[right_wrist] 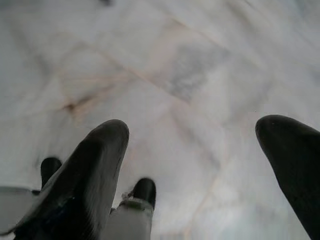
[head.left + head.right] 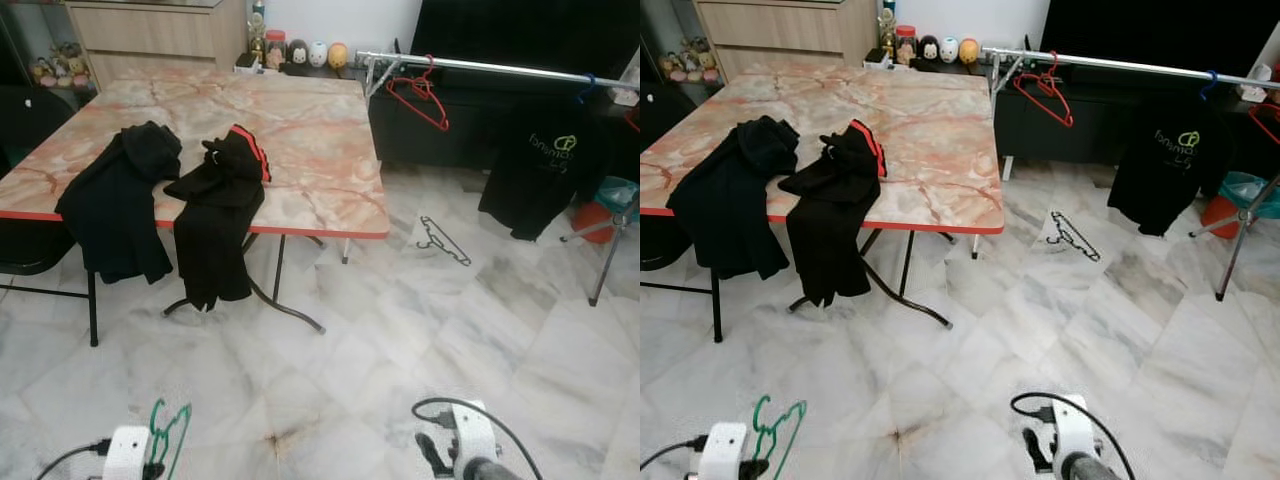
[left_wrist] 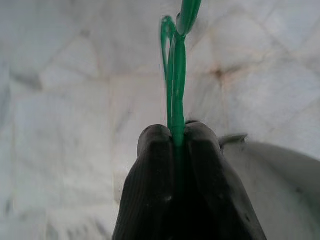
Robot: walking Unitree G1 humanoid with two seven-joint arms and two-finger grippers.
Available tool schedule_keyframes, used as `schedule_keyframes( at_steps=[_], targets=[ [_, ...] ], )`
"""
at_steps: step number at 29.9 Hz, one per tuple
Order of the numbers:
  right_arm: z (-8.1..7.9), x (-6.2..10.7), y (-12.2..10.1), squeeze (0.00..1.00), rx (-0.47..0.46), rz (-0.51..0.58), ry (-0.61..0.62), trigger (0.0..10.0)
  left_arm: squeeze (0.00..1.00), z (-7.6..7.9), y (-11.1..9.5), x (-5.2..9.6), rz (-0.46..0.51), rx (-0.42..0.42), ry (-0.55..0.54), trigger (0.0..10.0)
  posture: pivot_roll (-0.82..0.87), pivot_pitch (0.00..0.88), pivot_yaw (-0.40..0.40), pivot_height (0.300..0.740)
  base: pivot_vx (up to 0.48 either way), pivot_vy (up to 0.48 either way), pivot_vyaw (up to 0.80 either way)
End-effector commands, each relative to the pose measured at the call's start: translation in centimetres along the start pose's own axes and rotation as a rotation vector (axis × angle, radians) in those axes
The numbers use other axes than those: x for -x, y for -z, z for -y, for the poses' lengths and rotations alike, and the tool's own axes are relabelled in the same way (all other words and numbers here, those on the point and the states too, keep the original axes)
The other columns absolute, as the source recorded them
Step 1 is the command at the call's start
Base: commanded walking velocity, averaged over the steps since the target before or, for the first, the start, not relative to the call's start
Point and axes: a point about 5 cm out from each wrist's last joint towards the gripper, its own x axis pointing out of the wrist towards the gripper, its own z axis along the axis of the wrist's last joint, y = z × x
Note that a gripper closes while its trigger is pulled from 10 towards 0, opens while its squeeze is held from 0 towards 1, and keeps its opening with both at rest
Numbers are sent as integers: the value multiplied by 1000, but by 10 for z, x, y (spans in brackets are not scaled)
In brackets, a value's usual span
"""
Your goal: Hang hanger
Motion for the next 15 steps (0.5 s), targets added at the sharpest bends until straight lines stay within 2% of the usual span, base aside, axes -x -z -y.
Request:
schedule_keyframes(
  at_steps=[1,6,11,13,15],
  targets=[
    [1,1,9,0,-62,-25,50,10000,0,1,5,0,3,38,-23,10000,52,0,-52,736,0,0,0],
    [-12,0,8,0,-58,-17,-2,10000,0,9,12,-1,-31,10,-15,10000,35,0,-34,736,0,0,0],
    [-6,-1,0,0,-95,5,16,10000,0,21,5,-6,-14,4,4,10000,29,0,-43,736,0,0,0],
    [-6,-1,-1,0,-90,8,15,10000,0,22,4,-7,-13,3,3,10000,29,0,-43,736,0,-285,0],
    [-6,-1,-1,0,-87,10,16,10000,0,27,4,-8,-22,-32,22,10000,18,0,-31,736,0,-375,0]
  ],
)
